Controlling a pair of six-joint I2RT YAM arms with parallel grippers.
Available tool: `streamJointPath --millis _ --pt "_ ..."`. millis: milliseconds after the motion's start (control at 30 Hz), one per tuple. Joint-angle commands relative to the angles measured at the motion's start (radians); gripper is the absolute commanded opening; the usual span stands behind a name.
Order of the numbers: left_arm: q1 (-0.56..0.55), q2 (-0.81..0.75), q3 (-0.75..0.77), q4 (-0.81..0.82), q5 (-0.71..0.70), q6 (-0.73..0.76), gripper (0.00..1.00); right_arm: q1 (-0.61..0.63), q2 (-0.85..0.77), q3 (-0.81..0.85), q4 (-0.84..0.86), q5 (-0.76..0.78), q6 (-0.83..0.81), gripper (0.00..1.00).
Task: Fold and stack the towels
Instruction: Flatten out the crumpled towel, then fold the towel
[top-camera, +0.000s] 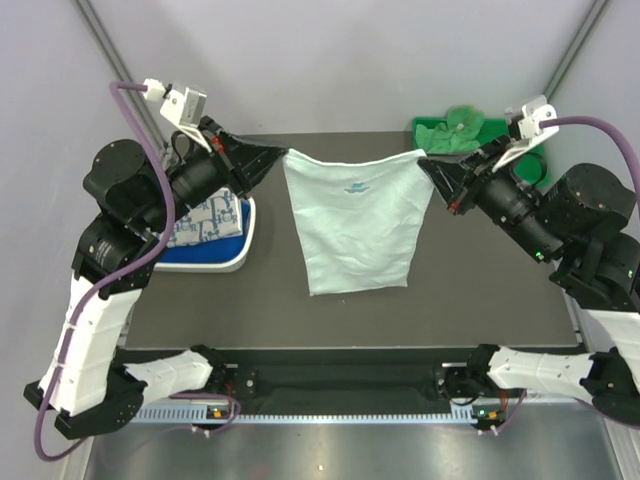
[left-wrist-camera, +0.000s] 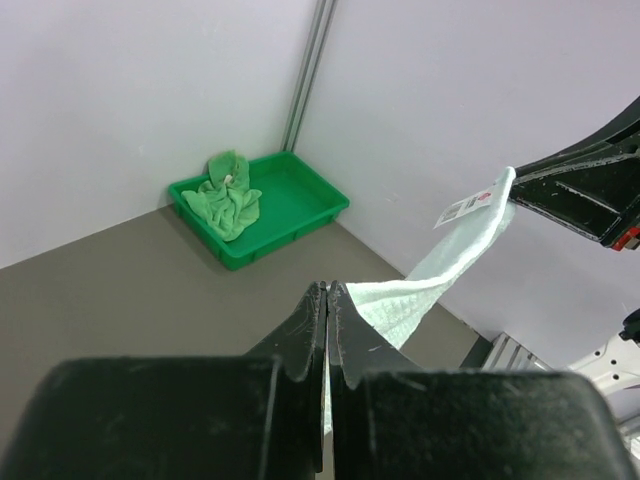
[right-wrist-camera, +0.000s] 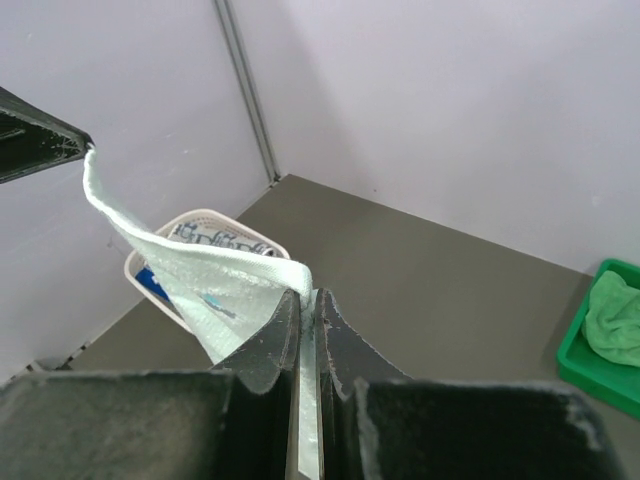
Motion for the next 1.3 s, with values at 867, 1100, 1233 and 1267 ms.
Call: streamJointPath --millis 867,1100,1233,1267 --pt "0.370 0.700 0.103 0.267 0.164 -0.120 0.00 -0.577 0.651 0.047 0.366 -0.456 0.024 0.00" --pt "0.387 0.903 0.161 0.340 0.161 -0.104 0.00 -0.647 0.892 0.075 0.505 -0.513 0.062 0.00" --pt "0.387 0.942 0.106 0.374 0.170 -0.108 0.00 -0.654 0.920 0.006 0.551 -0.510 0.085 0.00" --pt "0.387 0.937 0.082 0.388 0.175 -0.113 0.00 -0.654 0.917 -0.010 0.560 -0.505 0.088 0.00"
